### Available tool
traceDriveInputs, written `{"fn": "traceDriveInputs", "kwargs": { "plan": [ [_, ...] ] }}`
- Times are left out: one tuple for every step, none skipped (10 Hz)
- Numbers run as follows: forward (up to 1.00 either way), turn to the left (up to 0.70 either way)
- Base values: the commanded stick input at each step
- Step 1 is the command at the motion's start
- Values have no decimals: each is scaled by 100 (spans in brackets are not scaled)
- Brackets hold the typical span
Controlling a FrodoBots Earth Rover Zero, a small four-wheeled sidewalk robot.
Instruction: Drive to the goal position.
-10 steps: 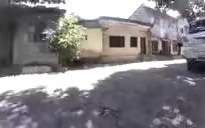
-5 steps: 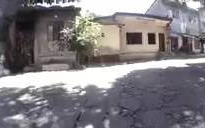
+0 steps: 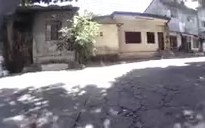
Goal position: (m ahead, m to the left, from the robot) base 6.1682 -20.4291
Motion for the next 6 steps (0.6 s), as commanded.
{"fn": "traceDriveInputs", "kwargs": {
  "plan": [
    [0,-100],
    [0,-100],
    [0,-100],
    [0,-100],
    [0,-100],
    [0,-100]
  ]
}}
